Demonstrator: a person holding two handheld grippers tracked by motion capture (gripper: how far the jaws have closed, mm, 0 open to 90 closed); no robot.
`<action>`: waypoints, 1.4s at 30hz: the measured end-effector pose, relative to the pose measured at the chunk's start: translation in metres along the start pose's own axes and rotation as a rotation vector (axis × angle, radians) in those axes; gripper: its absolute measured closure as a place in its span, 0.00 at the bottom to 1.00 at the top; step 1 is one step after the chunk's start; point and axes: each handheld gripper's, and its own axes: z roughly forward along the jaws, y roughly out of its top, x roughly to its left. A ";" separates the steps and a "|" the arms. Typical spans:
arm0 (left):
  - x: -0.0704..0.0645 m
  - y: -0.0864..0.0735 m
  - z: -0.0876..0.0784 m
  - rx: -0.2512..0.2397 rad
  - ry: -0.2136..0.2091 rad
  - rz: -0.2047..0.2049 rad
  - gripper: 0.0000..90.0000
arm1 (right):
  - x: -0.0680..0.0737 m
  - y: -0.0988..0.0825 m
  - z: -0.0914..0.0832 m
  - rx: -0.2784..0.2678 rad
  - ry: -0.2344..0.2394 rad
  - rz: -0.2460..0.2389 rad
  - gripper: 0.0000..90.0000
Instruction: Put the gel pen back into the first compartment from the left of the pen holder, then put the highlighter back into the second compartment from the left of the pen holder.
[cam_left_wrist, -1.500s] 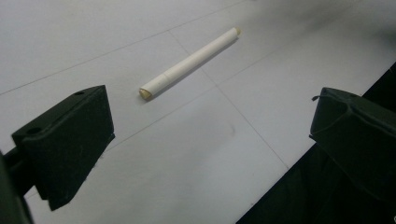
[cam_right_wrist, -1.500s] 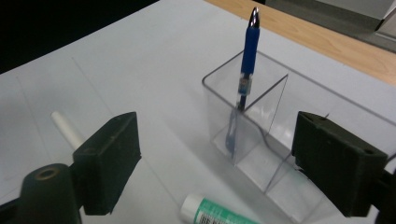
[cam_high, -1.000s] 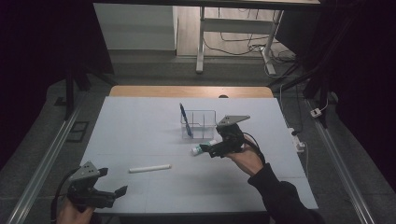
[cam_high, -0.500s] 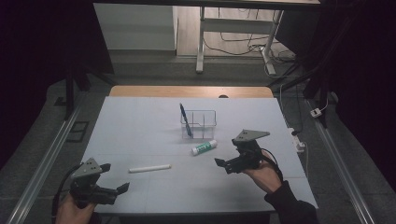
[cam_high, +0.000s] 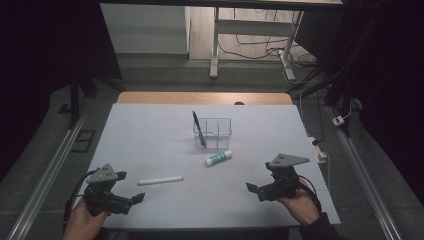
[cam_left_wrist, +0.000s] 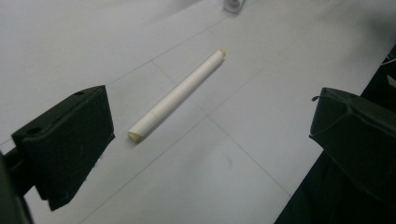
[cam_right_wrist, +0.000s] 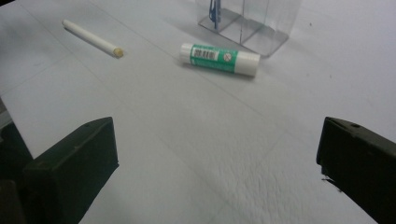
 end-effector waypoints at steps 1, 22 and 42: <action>0.000 0.001 0.001 0.001 -0.004 0.003 0.00 | -0.001 -0.003 -0.002 0.000 0.000 0.008 0.00; 0.010 0.026 0.026 0.038 -0.035 0.037 0.00 | -0.013 -0.043 -0.037 0.018 -0.068 0.116 0.00; 0.023 0.058 0.085 0.200 -0.129 0.185 0.00 | -0.016 -0.045 -0.041 0.027 -0.047 0.138 0.00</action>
